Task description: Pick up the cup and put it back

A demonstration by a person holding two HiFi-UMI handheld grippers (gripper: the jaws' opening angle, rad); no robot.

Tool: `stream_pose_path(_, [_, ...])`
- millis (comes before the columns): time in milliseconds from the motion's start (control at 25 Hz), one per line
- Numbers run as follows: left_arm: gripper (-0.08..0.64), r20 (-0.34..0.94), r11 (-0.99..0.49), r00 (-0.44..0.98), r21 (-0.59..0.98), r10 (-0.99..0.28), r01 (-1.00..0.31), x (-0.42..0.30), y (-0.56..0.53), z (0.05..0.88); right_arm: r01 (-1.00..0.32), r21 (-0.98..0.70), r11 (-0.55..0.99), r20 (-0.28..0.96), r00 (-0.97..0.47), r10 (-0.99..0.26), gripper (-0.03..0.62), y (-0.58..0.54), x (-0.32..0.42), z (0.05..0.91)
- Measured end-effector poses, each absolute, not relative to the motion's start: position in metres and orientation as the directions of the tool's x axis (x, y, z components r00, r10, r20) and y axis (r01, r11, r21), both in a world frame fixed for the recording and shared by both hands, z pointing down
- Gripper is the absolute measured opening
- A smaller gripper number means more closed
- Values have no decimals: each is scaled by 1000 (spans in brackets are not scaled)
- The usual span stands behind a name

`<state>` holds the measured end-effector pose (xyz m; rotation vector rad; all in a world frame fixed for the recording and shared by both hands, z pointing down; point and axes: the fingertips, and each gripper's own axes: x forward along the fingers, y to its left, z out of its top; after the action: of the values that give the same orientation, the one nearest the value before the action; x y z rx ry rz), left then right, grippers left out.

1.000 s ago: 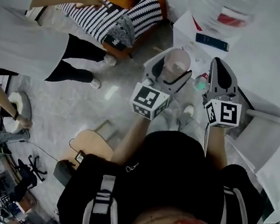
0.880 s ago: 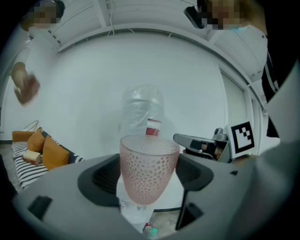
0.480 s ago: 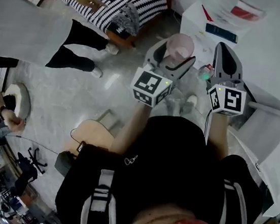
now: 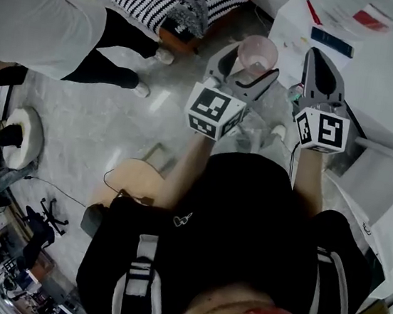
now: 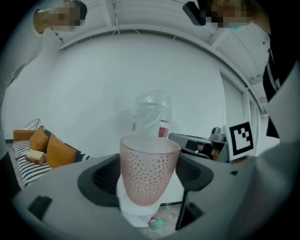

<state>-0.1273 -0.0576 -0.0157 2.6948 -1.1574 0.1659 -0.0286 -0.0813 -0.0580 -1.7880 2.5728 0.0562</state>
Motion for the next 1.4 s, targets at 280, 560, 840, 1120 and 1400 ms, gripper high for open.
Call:
stream_pose_path(280, [362, 216, -693, 708, 153, -672, -704, -121, -71, 0, -947, 38, 319, 22, -318, -948, 11, -82, -21, -43])
stream_pose_path(560, [362, 243, -721, 734, 160, -634, -675, -83, -79, 16, -961, 33, 276, 61, -273, -960, 11, -86, 25, -29])
stream_pose_path(840, [362, 246, -744, 754, 154, -609, -650, -49, -84, 42, -948, 42, 315, 83, -311, -947, 11, -88, 53, -10])
stream_pose_path(1120, [362, 257, -759, 769, 158, -586, -631, -32, -90, 86, -937, 24, 348, 118, -343, -932, 11, -89, 66, 30])
stream_pose_path(1400, [362, 277, -744, 763, 191, -585, -640, -23, -100, 160, -924, 10, 383, 182, -375, -909, 11, -86, 78, 99])
